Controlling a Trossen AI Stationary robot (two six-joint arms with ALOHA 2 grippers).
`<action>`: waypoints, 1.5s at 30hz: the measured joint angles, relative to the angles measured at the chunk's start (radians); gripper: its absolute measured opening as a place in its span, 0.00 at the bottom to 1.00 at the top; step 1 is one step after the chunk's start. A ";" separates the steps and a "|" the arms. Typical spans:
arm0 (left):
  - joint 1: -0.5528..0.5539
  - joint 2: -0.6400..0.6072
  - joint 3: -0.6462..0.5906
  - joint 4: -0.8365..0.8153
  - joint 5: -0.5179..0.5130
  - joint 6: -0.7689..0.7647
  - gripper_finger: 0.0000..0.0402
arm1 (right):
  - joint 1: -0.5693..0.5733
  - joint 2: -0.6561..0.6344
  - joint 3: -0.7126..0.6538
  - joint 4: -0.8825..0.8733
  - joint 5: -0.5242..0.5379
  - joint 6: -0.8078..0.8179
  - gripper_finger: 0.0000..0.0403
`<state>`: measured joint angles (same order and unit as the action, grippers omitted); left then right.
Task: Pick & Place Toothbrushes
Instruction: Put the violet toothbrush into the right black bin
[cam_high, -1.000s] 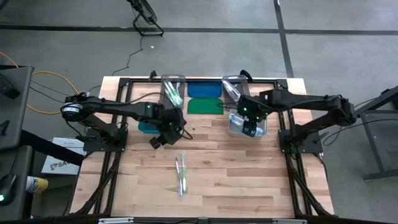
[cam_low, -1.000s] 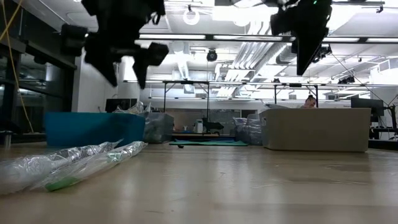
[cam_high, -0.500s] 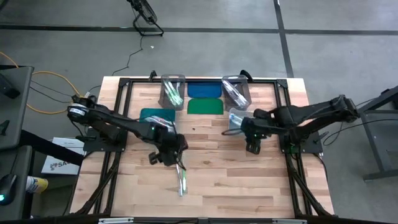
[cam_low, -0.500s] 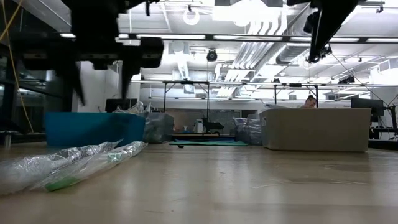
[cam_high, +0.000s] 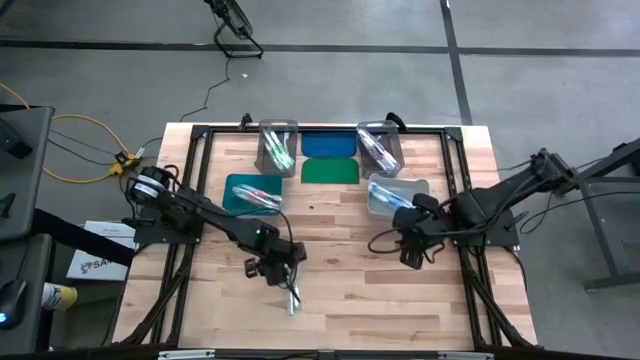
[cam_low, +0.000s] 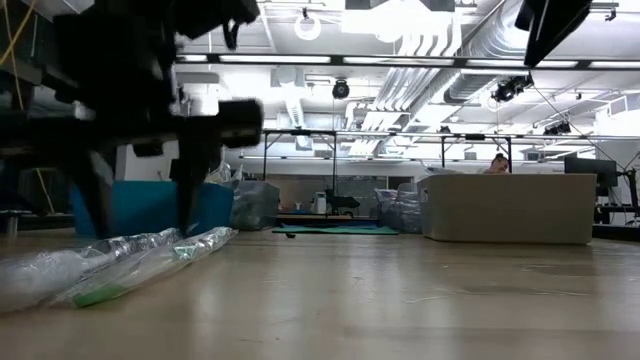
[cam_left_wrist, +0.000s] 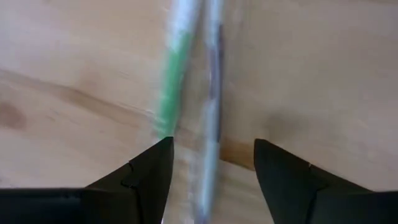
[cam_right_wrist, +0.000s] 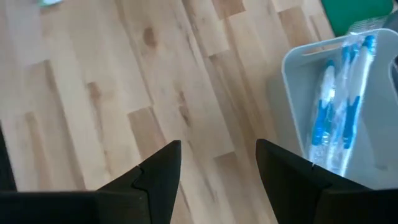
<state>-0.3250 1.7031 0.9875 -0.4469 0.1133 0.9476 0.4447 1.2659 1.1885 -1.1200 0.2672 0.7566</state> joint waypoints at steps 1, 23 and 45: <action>-0.002 0.004 -0.002 -0.015 -0.001 -0.001 0.53 | 0.012 0.000 0.000 0.003 0.001 0.011 0.50; -0.003 0.035 -0.001 -0.037 -0.015 -0.010 0.05 | 0.086 0.000 0.000 0.038 0.048 0.088 0.50; 0.021 -0.129 0.152 0.024 -0.261 0.026 0.04 | 0.208 0.001 -0.411 0.881 0.489 -0.248 0.50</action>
<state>-0.3035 1.5745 1.1393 -0.4232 -0.1476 0.9734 0.6522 1.2667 0.7778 -0.2391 0.7565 0.5088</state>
